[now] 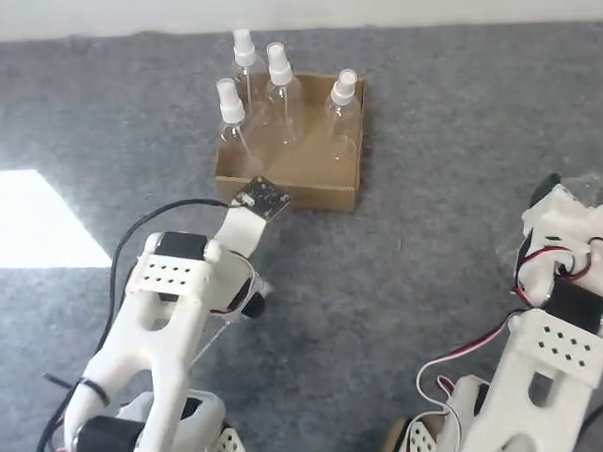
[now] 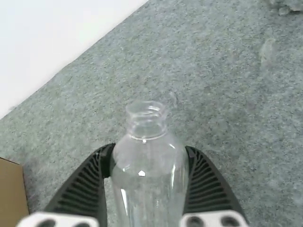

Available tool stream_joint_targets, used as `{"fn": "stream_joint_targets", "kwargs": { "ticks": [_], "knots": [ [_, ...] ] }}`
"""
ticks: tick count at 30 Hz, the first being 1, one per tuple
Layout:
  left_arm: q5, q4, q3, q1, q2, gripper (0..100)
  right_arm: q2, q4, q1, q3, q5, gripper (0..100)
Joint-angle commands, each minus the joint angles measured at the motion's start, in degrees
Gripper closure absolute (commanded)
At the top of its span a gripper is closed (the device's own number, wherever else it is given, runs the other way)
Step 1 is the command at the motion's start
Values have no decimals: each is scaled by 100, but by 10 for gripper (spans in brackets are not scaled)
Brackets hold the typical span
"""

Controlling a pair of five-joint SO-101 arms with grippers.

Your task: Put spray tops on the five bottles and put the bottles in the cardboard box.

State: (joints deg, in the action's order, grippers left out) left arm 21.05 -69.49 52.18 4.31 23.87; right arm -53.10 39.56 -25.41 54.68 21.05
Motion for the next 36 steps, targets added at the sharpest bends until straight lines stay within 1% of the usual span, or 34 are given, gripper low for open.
{"fn": "stream_joint_targets", "kwargs": {
  "ticks": [1,3,7,9,15,19,21,26,29,34,36],
  "knots": [
    [44,-26,-391,18,202,769,-224,-127,48,-88,26,983],
    [53,0,-444,26,193,769,-224,-127,48,-79,26,983],
    [448,-44,-470,105,9,772,-224,-127,48,-79,26,983],
    [519,-44,-470,211,-246,772,-224,-127,48,-79,26,983],
    [527,-44,-743,580,-1187,773,-224,-127,48,-79,26,983],
    [527,-44,-1112,615,-1811,817,-224,-127,48,-79,26,983],
    [527,-70,-1270,607,-2084,821,-224,-127,48,-79,26,983],
    [554,-712,-1851,615,-2602,822,-224,-127,48,-79,26,983],
    [800,-1002,-2070,615,-2840,823,-224,-127,48,-79,26,983],
    [844,-1055,-2123,615,-3191,827,-224,-127,48,-79,26,983],
    [844,-1029,-2132,615,-3297,854,-224,-127,48,-79,26,983]
  ]
}}
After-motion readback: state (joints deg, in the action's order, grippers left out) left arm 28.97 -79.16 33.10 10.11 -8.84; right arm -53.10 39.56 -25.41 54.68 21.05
